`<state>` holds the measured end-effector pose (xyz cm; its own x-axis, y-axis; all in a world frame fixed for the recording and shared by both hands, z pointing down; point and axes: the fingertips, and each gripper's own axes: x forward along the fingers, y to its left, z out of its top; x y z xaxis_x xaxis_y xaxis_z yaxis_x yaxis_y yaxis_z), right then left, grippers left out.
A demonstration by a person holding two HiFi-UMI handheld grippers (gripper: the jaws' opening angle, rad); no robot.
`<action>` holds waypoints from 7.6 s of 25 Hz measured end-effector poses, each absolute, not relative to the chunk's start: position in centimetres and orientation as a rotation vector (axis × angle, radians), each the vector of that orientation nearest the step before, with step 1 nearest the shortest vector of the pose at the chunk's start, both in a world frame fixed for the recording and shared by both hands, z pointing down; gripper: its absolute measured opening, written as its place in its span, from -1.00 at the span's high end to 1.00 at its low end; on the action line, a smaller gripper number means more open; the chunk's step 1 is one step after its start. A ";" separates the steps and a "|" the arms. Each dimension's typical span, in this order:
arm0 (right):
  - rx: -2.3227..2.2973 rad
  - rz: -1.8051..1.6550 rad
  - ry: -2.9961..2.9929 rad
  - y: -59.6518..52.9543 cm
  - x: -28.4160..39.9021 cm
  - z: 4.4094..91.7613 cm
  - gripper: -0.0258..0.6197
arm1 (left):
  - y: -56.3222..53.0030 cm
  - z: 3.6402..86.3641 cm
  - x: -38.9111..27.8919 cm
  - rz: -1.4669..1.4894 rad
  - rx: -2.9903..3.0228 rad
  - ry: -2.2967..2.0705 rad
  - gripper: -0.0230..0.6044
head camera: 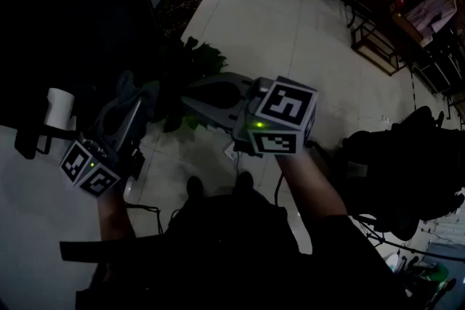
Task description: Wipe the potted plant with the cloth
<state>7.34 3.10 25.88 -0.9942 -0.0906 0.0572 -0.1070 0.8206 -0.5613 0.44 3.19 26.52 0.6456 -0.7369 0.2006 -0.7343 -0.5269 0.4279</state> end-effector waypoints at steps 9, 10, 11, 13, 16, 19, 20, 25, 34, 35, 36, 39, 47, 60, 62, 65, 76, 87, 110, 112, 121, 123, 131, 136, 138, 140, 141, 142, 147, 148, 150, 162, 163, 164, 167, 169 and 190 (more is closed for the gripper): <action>0.079 0.959 -2.923 5.5 -1.3 25.2 0.92 | 5.2 26.9 -6.0 0.049 2.364 -1.143 0.88; 0.074 0.954 -2.921 5.6 -1.5 24.9 0.92 | 5.4 26.8 -6.1 0.055 2.368 -1.141 0.88; 0.073 0.947 -2.920 5.7 -1.7 24.7 0.92 | 5.5 26.6 -6.2 0.057 2.376 -1.138 0.88; 0.072 0.936 -2.917 5.8 -2.0 24.3 0.92 | 5.6 26.1 -6.4 0.056 2.390 -1.137 0.88; 0.072 0.928 -2.912 6.2 -2.2 23.9 0.92 | 5.8 25.5 -6.7 0.045 2.397 -1.144 0.88; 0.065 0.945 -2.911 6.5 -2.8 23.7 0.92 | 6.2 25.3 -7.2 0.050 2.401 -1.144 0.88; 0.056 0.961 -2.910 6.6 -3.1 23.6 0.92 | 6.5 25.4 -7.4 0.060 2.399 -1.145 0.88; 0.042 1.003 -2.897 7.6 -3.8 23.2 0.92 | 7.9 26.0 -7.7 0.081 2.372 -1.140 0.88; 0.068 1.061 -2.863 9.8 -3.7 22.8 0.92 | 10.5 27.1 -8.3 0.050 2.269 -1.113 0.88; 0.075 1.066 -2.862 10.1 -3.5 22.8 0.92 | 10.7 27.2 -8.2 0.048 2.263 -1.108 0.88; 0.086 1.071 -2.859 10.4 -3.2 22.8 0.92 | 10.9 27.3 -8.1 0.045 2.258 -1.102 0.88; 0.124 1.082 -2.854 11.2 -1.9 22.7 0.92 | 11.3 27.2 -6.9 0.060 2.265 -1.080 0.88; 0.144 1.092 -2.960 16.4 6.8 21.5 0.92 | 16.3 25.1 0.1 0.182 2.382 -1.026 0.88; 0.164 1.308 -3.006 24.5 23.4 22.1 0.92 | 21.8 24.8 15.4 0.372 2.431 -1.005 0.88; 0.161 1.276 -3.015 24.2 23.0 21.7 0.92 | 22.4 25.0 14.6 0.400 2.435 -1.020 0.88; 0.163 1.197 -3.024 23.8 21.8 21.2 0.92 | 22.8 24.3 13.1 0.375 2.446 -1.044 0.88; 0.069 1.031 -2.992 22.6 18.6 22.5 0.92 | 21.3 24.0 8.2 0.363 2.417 -1.183 0.88; -0.003 1.048 -2.920 17.1 12.9 27.6 0.92 | 15.7 27.9 5.6 0.308 2.414 -1.133 0.88; 0.081 1.125 -2.801 -3.1 -2.5 42.5 0.92 | -4.5 46.1 -7.8 0.458 2.308 -0.946 0.88; 0.014 1.050 -2.758 -3.6 -3.0 45.9 0.92 | -6.4 50.2 -8.8 0.617 2.276 -0.949 0.88; -0.212 1.027 -2.572 -2.7 -6.0 63.9 0.92 | -8.4 75.1 -11.6 1.123 2.161 -0.510 0.88; -0.216 1.068 -2.518 -1.9 -6.1 66.9 0.92 | -6.2 78.1 -10.9 1.130 2.120 -0.375 0.88; -0.216 1.234 -2.440 -0.1 -6.0 70.4 0.92 | 1.2 77.5 -6.7 1.044 2.096 0.066 0.88; -0.152 1.276 -2.476 -1.9 -5.7 68.5 0.92 | -6.1 73.7 -6.6 0.795 2.188 -0.256 0.88; -0.098 1.310 -2.491 -3.0 -5.8 67.4 0.92 | -8.9 72.9 -8.0 0.759 2.159 -0.413 0.88; -0.040 1.334 -2.528 -5.0 -5.9 66.4 0.92 | -10.4 73.8 -9.6 0.816 2.123 -0.489 0.88; -0.013 1.338 -2.552 -6.2 -5.9 66.0 0.92 | -10.5 74.8 -10.0 0.865 2.113 -0.484 0.88; 0.011 1.340 -2.566 -7.2 -5.7 65.8 0.92 | -10.0 76.0 -10.1 0.912 2.102 -0.450 0.88; 0.051 1.300 -2.568 -8.3 -4.7 65.0 0.92 | -3.9 76.5 -7.4 0.943 2.048 -0.183 0.88; 0.052 1.300 -2.570 -8.4 -4.5 64.6 0.92 | -3.6 75.4 -6.8 0.918 2.055 -0.181 0.88; 0.064 1.310 -2.577 -8.6 -4.0 63.4 0.92 | -4.8 72.6 -5.8 0.831 2.075 -0.252 0.88; 0.190 1.314 -2.699 -14.2 -1.7 51.8 0.92 | -17.3 51.9 -4.0 0.365 2.213 -0.650 0.88; 0.169 1.353 -2.702 -13.9 -1.8 50.9 0.92 | -17.3 50.9 -3.7 0.336 2.207 -0.660 0.88; 0.128 1.412 -2.699 -13.1 -1.9 49.9 0.92 | -17.1 50.1 -3.2 0.308 2.195 -0.667 0.88; -0.156 1.609 -2.619 -7.8 -3.4 46.5 0.92 | -15.7 48.3 -1.6 0.279 2.163 -0.673 0.88; -0.471 1.645 -2.513 -2.5 -5.0 44.1 0.92 | -14.9 48.3 -0.9 0.331 2.136 -0.668 0.88; -1.668 1.674 -1.708 22.0 -21.1 22.7 0.92 | -0.4 44.5 -4.8 0.158 1.796 -0.365 0.88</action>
